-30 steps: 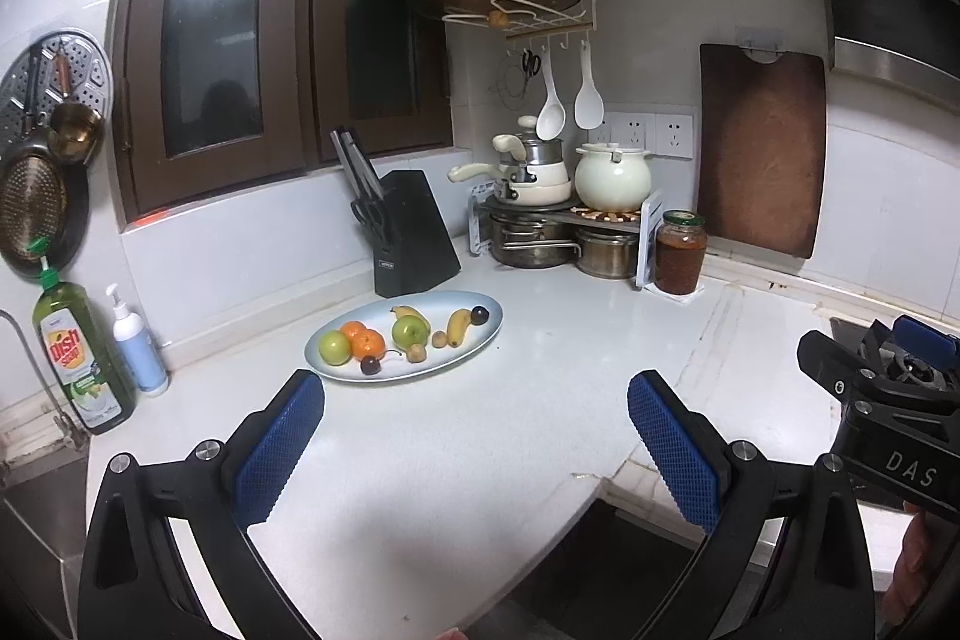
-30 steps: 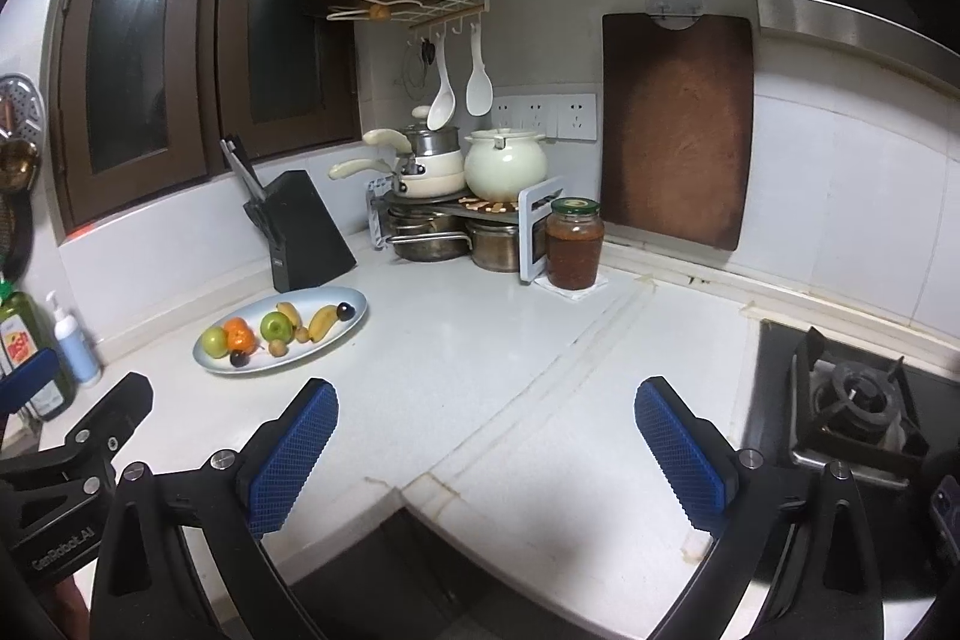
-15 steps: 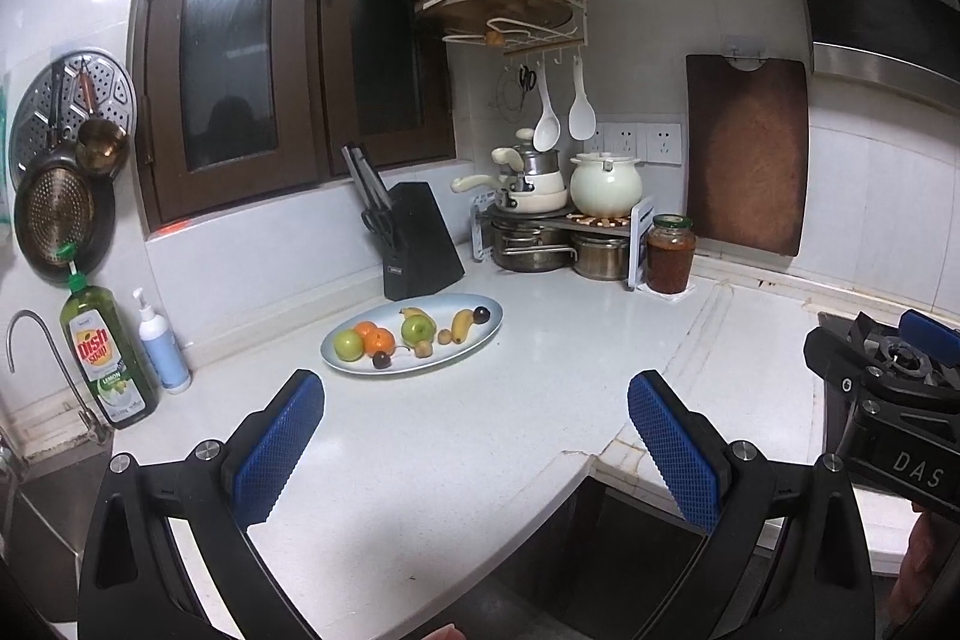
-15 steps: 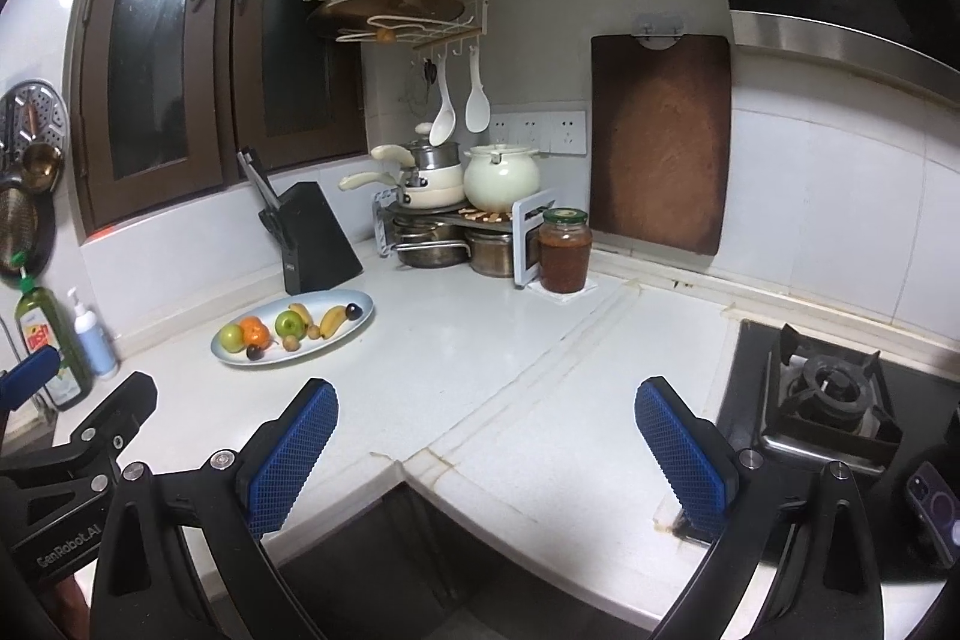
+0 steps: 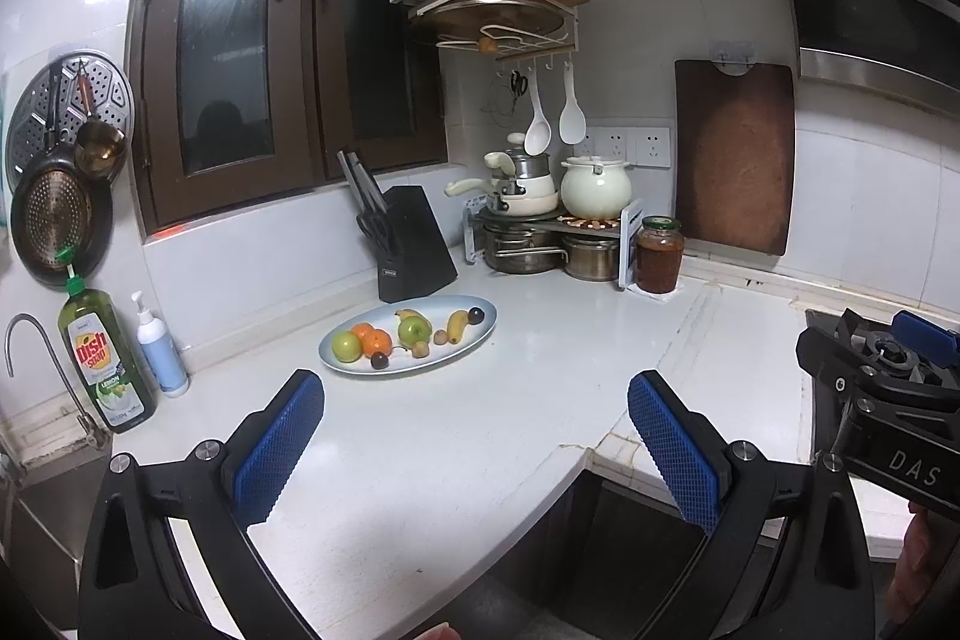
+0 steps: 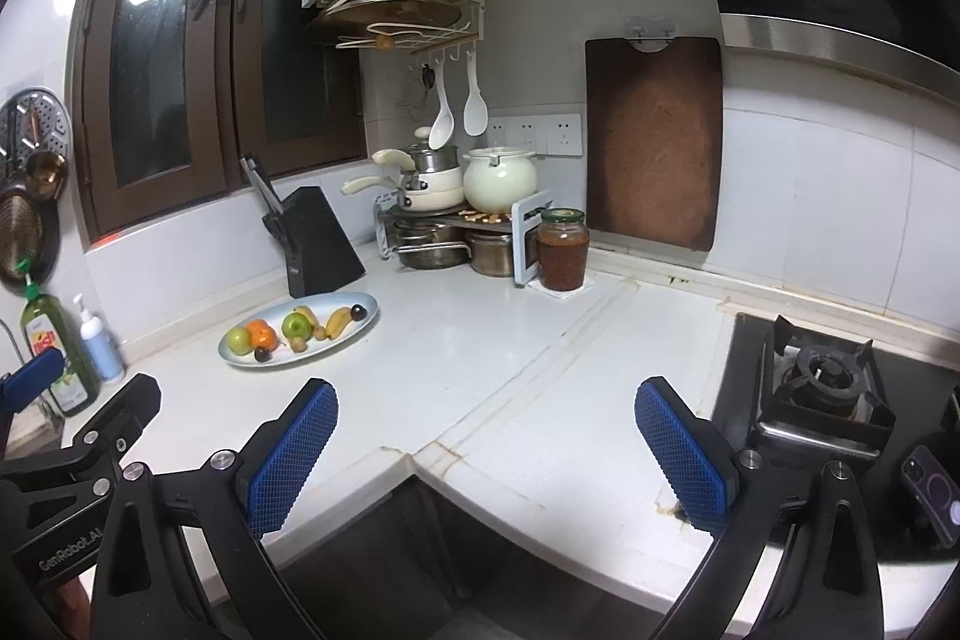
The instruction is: Organize fruits
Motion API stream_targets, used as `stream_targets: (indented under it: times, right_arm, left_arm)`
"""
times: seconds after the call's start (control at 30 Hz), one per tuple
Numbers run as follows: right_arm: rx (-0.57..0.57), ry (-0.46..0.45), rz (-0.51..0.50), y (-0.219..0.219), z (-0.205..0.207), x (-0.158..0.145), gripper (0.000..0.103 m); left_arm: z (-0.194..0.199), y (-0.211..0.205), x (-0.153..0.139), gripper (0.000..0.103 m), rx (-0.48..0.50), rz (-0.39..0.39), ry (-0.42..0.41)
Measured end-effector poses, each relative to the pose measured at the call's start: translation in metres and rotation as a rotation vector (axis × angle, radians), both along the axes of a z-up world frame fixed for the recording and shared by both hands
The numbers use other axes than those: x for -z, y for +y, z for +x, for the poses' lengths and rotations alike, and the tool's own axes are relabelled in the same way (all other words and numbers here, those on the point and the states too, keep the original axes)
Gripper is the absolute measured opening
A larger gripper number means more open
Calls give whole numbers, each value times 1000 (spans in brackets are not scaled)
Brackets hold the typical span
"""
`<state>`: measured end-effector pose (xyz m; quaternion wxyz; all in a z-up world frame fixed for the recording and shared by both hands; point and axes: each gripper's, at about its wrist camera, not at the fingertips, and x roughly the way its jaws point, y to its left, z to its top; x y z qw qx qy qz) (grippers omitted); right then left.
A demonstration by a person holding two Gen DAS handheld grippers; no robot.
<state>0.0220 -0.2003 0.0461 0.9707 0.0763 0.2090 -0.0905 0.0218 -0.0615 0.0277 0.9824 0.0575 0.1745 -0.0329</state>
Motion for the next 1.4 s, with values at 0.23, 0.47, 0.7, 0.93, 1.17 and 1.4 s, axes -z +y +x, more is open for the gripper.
stream_targets:
  times: [0.23, 0.47, 0.7, 0.93, 1.17, 1.4]
  right_arm:
    - [2, -3, -2, 4, -5, 0, 101]
    - [2, -7, -5, 7, -9, -1, 101]
    - [13, -12, -10, 11, -13, -3, 101]
    - [21, -16, -17, 11, -15, -4, 101]
    - [23, -15, -20, 10, -14, -5, 101]
    - [32, -14, -20, 7, -13, -6, 101]
  left_arm:
    - [-6, 4, 0, 103, -4, 5, -1]
    - [-10, 4, 0, 103, -7, 7, -5]
    - [-12, 4, -2, 103, -3, 10, -13]
    - [-12, 4, -3, 103, 6, 8, -12]
    - [-9, 3, -4, 103, 14, 5, -13]
    - [-7, 1, -4, 103, 22, 6, -13]
